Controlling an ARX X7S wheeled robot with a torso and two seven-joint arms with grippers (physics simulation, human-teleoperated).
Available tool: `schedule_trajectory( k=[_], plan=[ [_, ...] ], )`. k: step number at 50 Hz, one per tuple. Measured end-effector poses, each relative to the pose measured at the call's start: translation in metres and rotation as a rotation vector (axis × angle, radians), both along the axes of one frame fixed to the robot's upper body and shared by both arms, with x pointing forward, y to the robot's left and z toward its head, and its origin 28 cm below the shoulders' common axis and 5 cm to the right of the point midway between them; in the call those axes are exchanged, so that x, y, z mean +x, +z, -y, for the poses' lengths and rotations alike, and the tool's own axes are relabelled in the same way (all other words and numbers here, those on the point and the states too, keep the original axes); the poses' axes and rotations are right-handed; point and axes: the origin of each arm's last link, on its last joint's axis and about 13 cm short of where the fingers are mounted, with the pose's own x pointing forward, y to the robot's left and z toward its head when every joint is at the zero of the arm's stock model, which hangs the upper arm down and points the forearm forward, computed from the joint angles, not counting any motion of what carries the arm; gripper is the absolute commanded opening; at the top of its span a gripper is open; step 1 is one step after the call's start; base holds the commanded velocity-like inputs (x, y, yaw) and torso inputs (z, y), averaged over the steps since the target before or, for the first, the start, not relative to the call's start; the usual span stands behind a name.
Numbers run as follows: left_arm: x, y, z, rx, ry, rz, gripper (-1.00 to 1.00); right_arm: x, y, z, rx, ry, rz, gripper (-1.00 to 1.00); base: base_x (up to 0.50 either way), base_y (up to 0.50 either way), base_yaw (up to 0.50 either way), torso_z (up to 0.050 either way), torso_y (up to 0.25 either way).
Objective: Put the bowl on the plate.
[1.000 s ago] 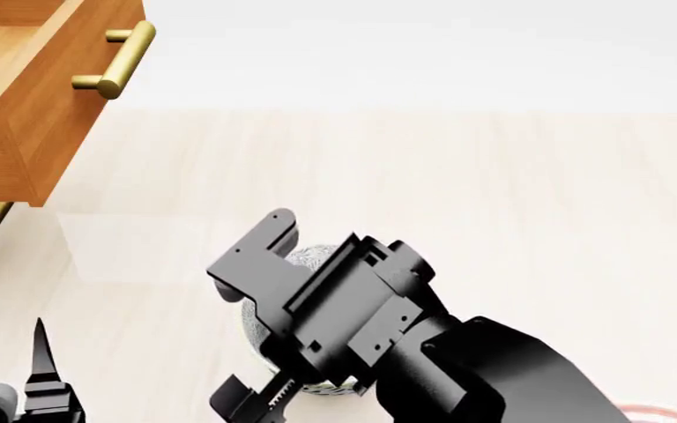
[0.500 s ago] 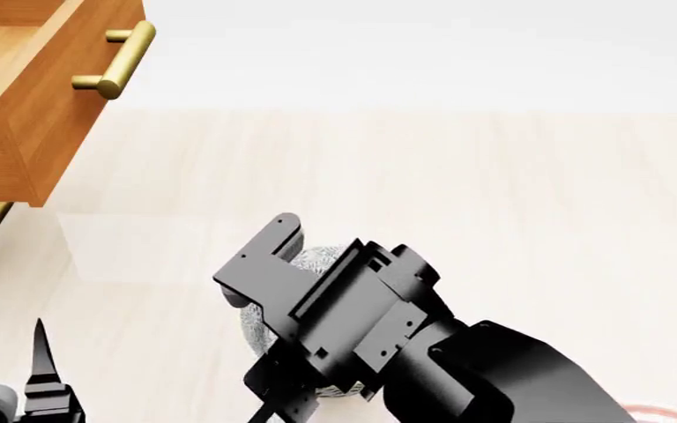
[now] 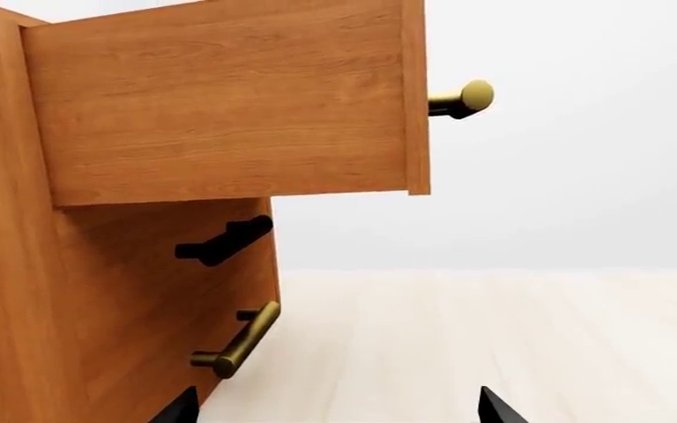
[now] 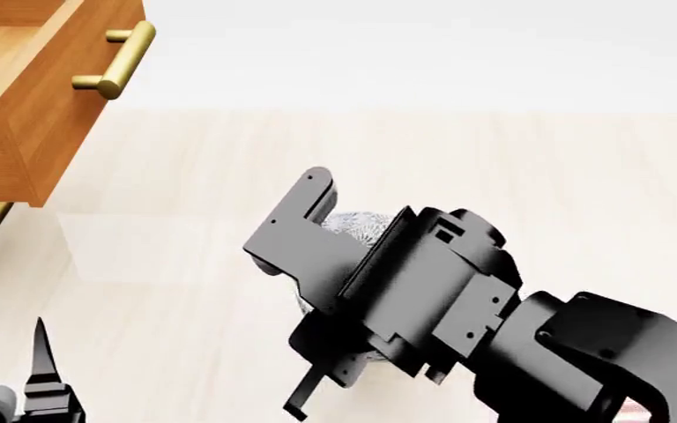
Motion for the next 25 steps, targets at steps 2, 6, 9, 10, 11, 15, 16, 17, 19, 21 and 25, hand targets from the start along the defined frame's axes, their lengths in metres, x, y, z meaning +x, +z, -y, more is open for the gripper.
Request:
schedule_trajectory(
  k=[2, 6, 9, 10, 11, 15, 16, 17, 19, 21, 25],
  plan=[
    [0.0, 0.0, 0.0, 0.0, -0.001, 0.001, 1.0, -0.001, 0.006, 0.003, 0.0, -0.006, 0.022, -1.0, 0.0, 0.0, 0.0, 0.0, 0.0],
    [0.001, 0.0, 0.0, -0.001, -0.003, 0.003, 1.0, -0.005, 0.018, 0.009, 0.003, -0.018, 0.065, -1.0, 0.0, 0.0, 0.0, 0.0, 0.0],
    [0.001, -0.001, 0.0, -0.002, -0.005, 0.004, 1.0, -0.008, 0.026, 0.012, 0.002, -0.028, 0.097, -1.0, 0.0, 0.0, 0.0, 0.0, 0.0],
    [0.001, -0.001, 0.0, -0.003, -0.005, 0.004, 1.0, -0.009, 0.029, 0.014, 0.002, -0.032, 0.106, -1.0, 0.0, 0.0, 0.0, 0.0, 0.0],
    [0.001, -0.001, 0.0, -0.003, -0.006, 0.004, 1.0, -0.01, 0.032, 0.015, 0.0, -0.035, 0.116, -1.0, 0.0, 0.0, 0.0, 0.0, 0.0],
    [0.001, -0.001, 0.0, -0.004, -0.007, 0.006, 1.0, -0.014, 0.045, 0.02, -0.004, -0.048, 0.153, -1.0, 0.0, 0.0, 0.0, 0.0, 0.0],
    [0.001, -0.001, 0.0, -0.004, -0.008, 0.006, 1.0, -0.016, 0.048, 0.021, -0.005, -0.051, 0.162, -1.0, 0.0, 0.0, 0.0, 0.0, 0.0],
    [0.001, -0.001, 0.0, -0.005, -0.008, 0.006, 1.0, -0.017, 0.051, 0.022, -0.006, -0.054, 0.169, -1.0, 0.0, 0.0, 0.0, 0.0, 0.0],
    [0.001, -0.001, 0.0, -0.005, -0.009, 0.007, 1.0, -0.02, 0.057, 0.024, -0.01, -0.061, 0.184, -1.0, 0.0, 0.0, 0.0, 0.0, 0.0],
    [0.001, -0.001, -0.001, -0.005, -0.009, 0.007, 1.0, -0.022, 0.063, 0.027, -0.016, -0.068, 0.197, -1.0, 0.0, 0.0, 0.0, 0.0, 0.0],
    [0.0, -0.001, 0.0, -0.006, -0.01, 0.008, 1.0, -0.028, 0.074, 0.031, -0.034, -0.085, 0.22, -1.0, 0.0, 0.0, 0.0, 0.0, 0.004]
  ],
)
